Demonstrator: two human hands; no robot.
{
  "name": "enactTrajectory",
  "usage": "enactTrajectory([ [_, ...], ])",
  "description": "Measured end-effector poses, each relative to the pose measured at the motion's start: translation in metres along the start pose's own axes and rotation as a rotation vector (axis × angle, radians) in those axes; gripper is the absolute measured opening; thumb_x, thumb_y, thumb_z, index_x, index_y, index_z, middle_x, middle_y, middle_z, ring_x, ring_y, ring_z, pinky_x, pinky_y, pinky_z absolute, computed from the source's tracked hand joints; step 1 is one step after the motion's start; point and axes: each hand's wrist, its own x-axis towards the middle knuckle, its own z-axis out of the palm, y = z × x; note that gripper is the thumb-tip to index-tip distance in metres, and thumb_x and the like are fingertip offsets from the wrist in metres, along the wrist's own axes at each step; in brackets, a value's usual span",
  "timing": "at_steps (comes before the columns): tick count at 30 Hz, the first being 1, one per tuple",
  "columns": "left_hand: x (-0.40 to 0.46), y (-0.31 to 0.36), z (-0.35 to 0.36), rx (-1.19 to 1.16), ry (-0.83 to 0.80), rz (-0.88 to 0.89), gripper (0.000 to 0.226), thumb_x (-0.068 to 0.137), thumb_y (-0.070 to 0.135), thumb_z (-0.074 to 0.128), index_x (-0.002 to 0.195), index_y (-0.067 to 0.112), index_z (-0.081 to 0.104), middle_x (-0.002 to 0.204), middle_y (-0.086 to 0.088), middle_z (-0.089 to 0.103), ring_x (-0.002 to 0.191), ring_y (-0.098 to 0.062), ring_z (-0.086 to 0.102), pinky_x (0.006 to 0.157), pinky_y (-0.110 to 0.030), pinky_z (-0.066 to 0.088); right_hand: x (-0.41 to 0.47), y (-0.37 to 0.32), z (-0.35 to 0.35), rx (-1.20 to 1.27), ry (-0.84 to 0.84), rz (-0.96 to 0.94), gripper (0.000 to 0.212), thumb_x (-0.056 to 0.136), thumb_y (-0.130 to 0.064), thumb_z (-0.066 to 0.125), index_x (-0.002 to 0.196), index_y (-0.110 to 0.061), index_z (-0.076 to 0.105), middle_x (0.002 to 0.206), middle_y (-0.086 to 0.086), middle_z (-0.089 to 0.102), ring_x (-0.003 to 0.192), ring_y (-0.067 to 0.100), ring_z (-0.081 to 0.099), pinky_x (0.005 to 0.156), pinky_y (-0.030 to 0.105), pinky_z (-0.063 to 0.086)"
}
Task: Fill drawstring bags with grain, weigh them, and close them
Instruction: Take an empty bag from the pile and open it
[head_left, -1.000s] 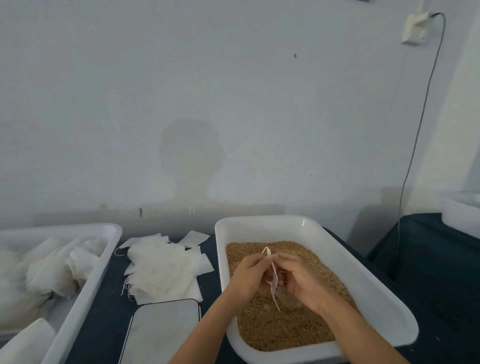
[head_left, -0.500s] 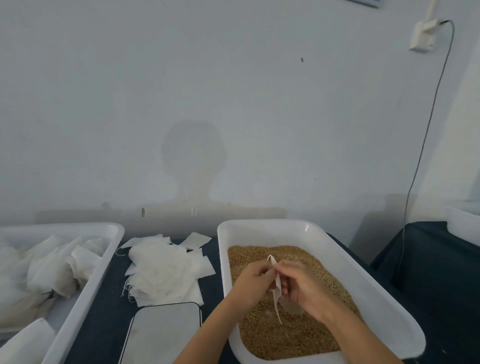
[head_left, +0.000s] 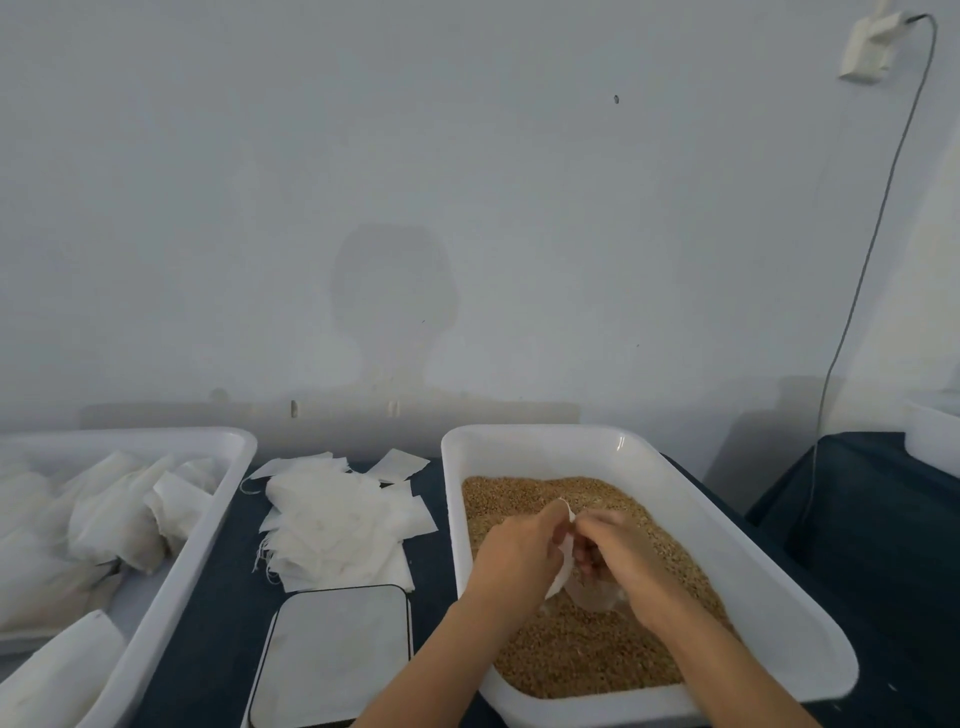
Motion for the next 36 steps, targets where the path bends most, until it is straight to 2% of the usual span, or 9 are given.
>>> enactTrajectory([
  [7,-0.001,0.002,0.004,-0.028,0.028,-0.062,0.023,0.097,0.041,0.039,0.087,0.02,0.04,0.081,0.007,0.046,0.073,-0.011,0.041,0.065,-0.023,0.033,0.0,0.0,-0.002,0.127,-0.037,0.037,0.031,0.088,-0.003,0.048,0.059,-0.01,0.054,0.056,0.006,0.05,0.047,0.014,0.044,0.045,0.025,0.034],
  [15,-0.001,-0.005,0.009,0.085,0.033,-0.035,0.035,0.091,0.047,0.051,0.107,0.016,0.058,0.106,0.003,0.042,0.101,-0.012,0.04,0.084,-0.022,0.04,0.002,0.001,-0.001,0.098,-0.026,0.054,0.025,0.089,-0.006,0.051,0.065,-0.01,0.056,0.058,0.003,0.05,0.053,0.015,0.045,0.052,0.027,0.036],
  [20,-0.001,-0.003,0.006,0.105,0.067,0.024,0.019,0.093,0.025,0.054,0.104,0.01,0.06,0.12,0.003,0.037,0.106,-0.013,0.037,0.09,-0.02,0.038,0.0,0.0,-0.001,0.116,0.028,0.067,0.024,0.09,-0.006,0.047,0.067,-0.007,0.054,0.06,0.005,0.053,0.056,0.017,0.046,0.054,0.029,0.036],
  [24,-0.001,0.0,0.002,0.071,0.162,-0.003,0.01,0.093,0.007,0.047,0.093,0.006,0.057,0.131,0.003,0.035,0.103,-0.013,0.037,0.088,-0.02,0.036,0.007,0.01,-0.017,-0.5,0.182,0.041,0.013,0.096,-0.014,0.045,0.084,-0.011,0.05,0.066,-0.002,0.046,0.054,0.009,0.039,0.051,0.019,0.031],
  [26,-0.002,-0.002,0.002,0.089,0.083,0.005,0.01,0.092,0.008,0.051,0.102,0.008,0.054,0.128,0.005,0.035,0.101,-0.012,0.036,0.087,-0.02,0.034,0.005,0.012,-0.031,-0.823,0.048,0.083,0.019,0.093,-0.031,0.055,0.095,-0.014,0.047,0.072,-0.007,0.046,0.056,0.004,0.04,0.051,0.015,0.03],
  [28,-0.002,-0.003,0.003,0.11,0.002,-0.018,0.019,0.09,0.01,0.057,0.107,0.011,0.051,0.118,0.005,0.038,0.097,-0.012,0.037,0.086,-0.022,0.035,-0.001,0.016,-0.041,-1.026,-0.118,0.176,0.04,0.086,-0.046,0.061,0.109,-0.015,0.05,0.096,-0.003,0.059,0.074,0.005,0.049,0.065,0.017,0.037],
  [30,0.0,-0.002,0.002,0.065,0.032,-0.086,0.007,0.093,0.009,0.047,0.1,0.012,0.049,0.103,0.005,0.043,0.09,-0.01,0.039,0.079,-0.02,0.035,-0.005,0.02,-0.043,-1.179,-0.18,0.22,0.044,0.084,-0.045,0.063,0.119,-0.019,0.051,0.115,-0.003,0.06,0.091,0.007,0.053,0.075,0.019,0.041],
  [33,0.002,-0.003,0.003,0.037,0.084,-0.223,0.007,0.097,0.01,0.037,0.094,0.015,0.042,0.084,0.005,0.042,0.078,-0.011,0.04,0.064,-0.018,0.03,-0.005,0.023,-0.044,-1.266,-0.148,0.141,0.016,0.091,-0.042,0.054,0.092,-0.026,0.054,0.098,-0.008,0.059,0.075,0.001,0.049,0.062,0.014,0.035],
  [36,0.001,-0.004,0.005,0.056,0.098,-0.29,0.011,0.099,0.01,0.035,0.105,0.012,0.043,0.092,0.0,0.051,0.085,-0.014,0.045,0.069,-0.021,0.037,0.0,0.02,-0.048,-1.328,-0.097,0.08,0.026,0.095,-0.046,0.045,0.089,-0.022,0.053,0.086,-0.008,0.053,0.082,0.009,0.052,0.085,0.027,0.043],
])
